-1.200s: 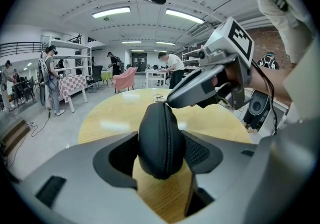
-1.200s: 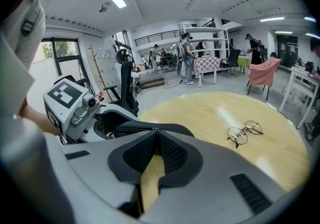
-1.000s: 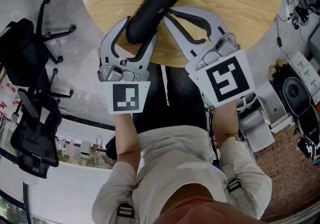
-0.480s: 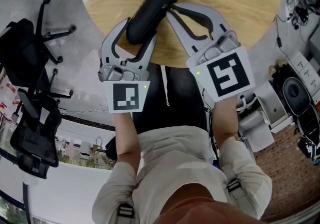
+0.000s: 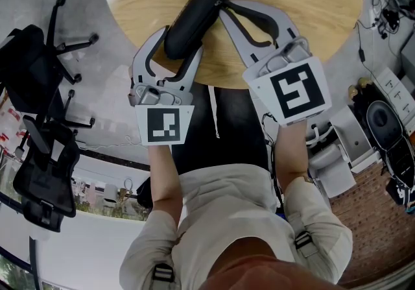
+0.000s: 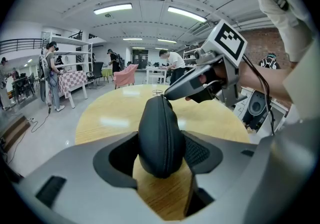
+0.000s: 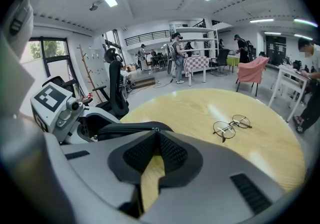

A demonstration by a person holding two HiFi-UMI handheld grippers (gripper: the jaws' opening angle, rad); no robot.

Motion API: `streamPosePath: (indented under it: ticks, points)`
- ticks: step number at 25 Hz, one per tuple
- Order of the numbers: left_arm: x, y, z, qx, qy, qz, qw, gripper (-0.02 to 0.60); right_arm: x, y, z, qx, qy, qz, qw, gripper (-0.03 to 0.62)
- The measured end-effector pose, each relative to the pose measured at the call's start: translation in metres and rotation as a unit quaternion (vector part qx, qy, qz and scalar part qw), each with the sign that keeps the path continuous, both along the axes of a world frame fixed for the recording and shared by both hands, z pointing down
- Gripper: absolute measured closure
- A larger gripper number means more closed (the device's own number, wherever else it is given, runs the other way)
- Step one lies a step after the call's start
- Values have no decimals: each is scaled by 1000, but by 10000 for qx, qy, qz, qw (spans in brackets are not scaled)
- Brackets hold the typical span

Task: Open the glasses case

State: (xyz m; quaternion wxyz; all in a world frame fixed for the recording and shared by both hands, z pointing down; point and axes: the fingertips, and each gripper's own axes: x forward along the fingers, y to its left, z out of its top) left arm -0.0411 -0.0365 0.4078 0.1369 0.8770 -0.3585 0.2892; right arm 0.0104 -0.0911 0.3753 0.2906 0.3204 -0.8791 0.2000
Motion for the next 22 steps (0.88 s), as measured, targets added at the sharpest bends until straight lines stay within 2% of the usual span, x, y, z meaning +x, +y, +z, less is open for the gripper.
streamPosePath:
  ticks: [22]
  points:
    - [0, -1, 7, -66, 48, -36, 10000, 301, 8, -13, 6, -144, -148, 289, 9994, 553]
